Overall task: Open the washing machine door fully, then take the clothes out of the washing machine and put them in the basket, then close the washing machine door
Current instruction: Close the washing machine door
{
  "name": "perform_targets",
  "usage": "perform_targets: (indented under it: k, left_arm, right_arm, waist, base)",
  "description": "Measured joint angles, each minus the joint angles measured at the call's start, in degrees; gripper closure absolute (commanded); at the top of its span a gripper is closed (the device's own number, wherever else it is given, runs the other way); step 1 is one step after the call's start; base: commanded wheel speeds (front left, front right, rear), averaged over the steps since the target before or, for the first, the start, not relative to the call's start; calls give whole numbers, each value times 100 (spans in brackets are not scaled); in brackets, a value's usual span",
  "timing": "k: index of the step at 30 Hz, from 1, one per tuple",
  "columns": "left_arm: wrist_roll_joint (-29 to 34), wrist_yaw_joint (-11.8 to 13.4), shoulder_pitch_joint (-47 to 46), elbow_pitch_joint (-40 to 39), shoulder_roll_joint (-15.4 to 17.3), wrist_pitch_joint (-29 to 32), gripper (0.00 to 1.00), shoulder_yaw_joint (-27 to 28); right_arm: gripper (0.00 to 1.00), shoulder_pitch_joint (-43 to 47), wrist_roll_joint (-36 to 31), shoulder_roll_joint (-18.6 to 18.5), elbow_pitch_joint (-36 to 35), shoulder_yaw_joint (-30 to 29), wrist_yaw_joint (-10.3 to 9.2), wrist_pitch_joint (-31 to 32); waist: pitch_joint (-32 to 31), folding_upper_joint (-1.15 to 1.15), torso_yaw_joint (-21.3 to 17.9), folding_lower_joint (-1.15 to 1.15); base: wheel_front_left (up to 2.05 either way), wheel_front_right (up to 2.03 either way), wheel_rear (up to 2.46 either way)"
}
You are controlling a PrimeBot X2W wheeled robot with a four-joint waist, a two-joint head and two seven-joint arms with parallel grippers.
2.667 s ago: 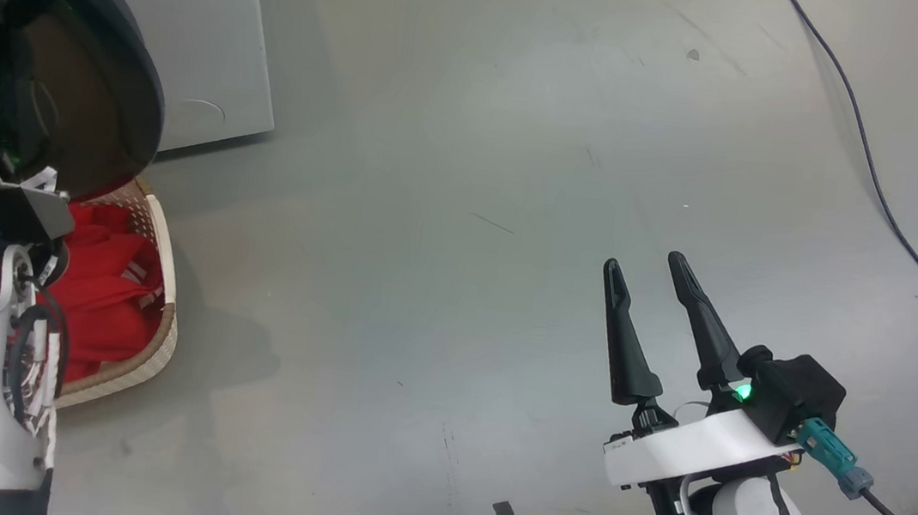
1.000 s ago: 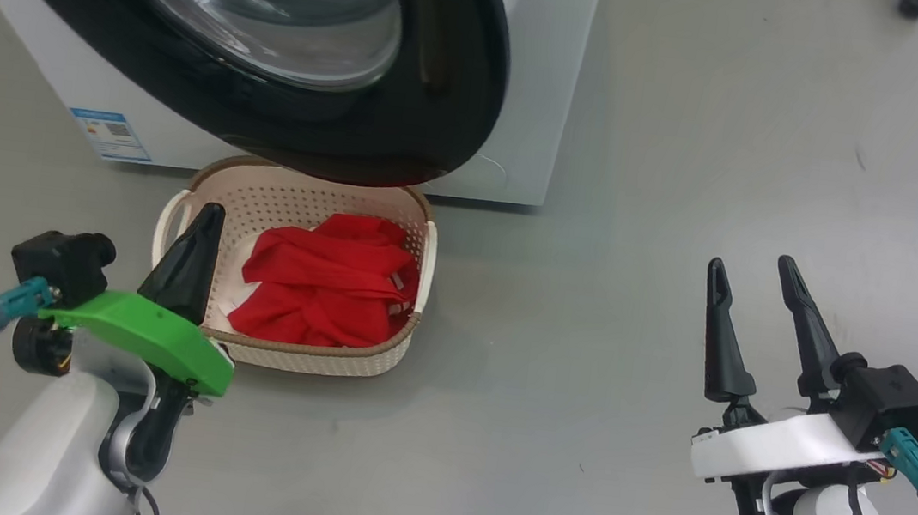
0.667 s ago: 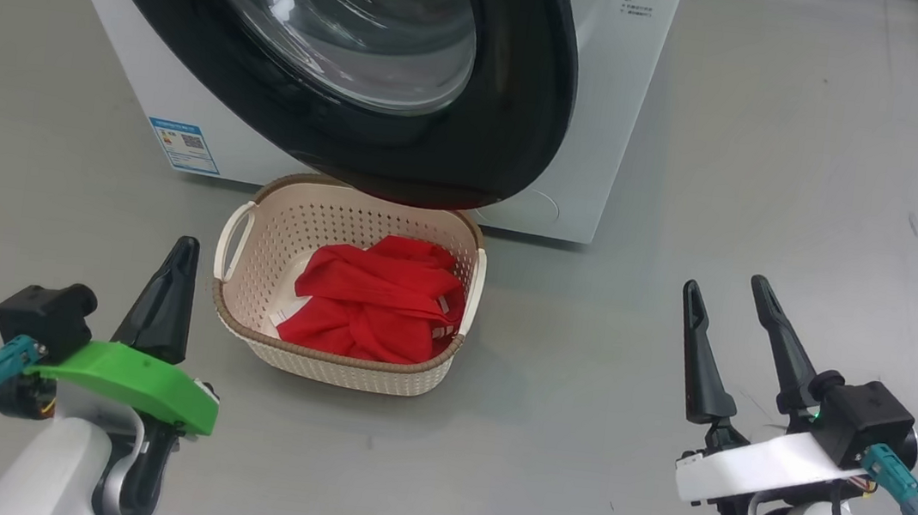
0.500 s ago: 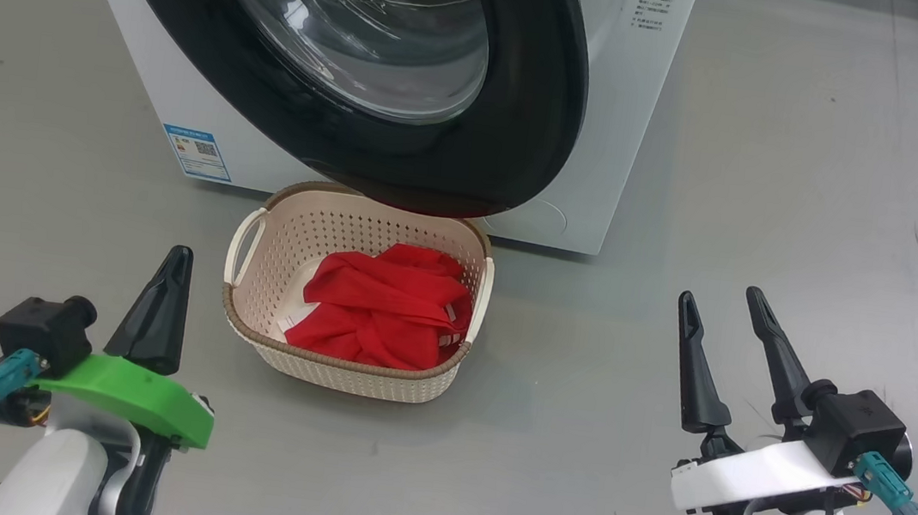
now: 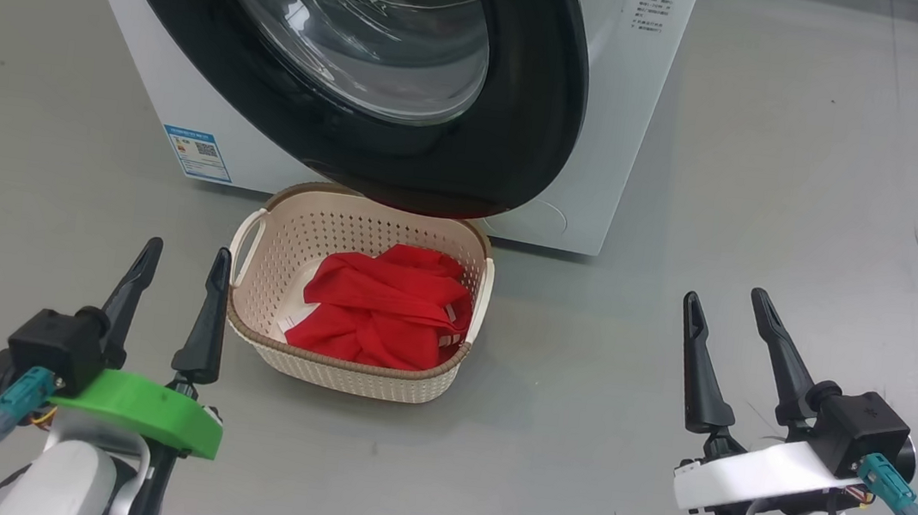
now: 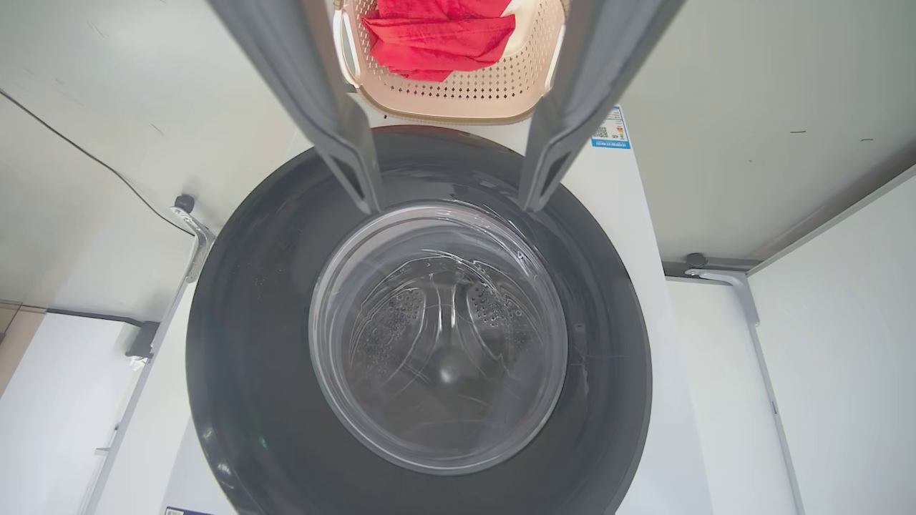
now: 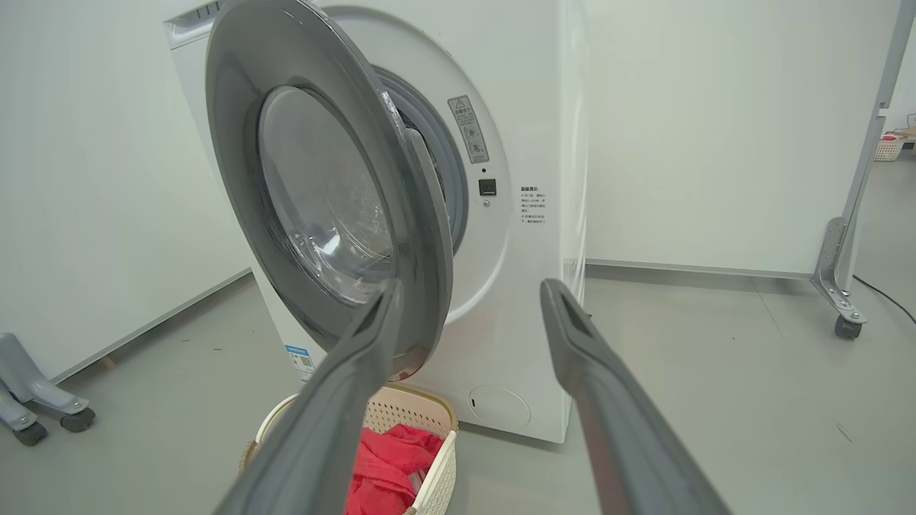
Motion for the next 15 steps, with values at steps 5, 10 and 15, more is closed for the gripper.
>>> perform_targets:
  k: [5,10,15]
  left_arm:
    - [138,26,110,-116,-81,0,0,66]
    - [289,26,185,-212,-145,0,0,147]
    - [382,25,228,-287,-212,0,0,204]
  right_arm:
    - [0,1,0,26,-12,-22,0,0]
    - [0,1,-2,46,-16,-49,0,0]
    - [0,1,-11,64,-23,-65,0,0]
  waist:
    - [26,0,8,0]
    - [43,0,11,0]
    - [54,0,3,0]
  base:
    - [0,0,0]
    - [0,0,0]
    - [0,0,0]
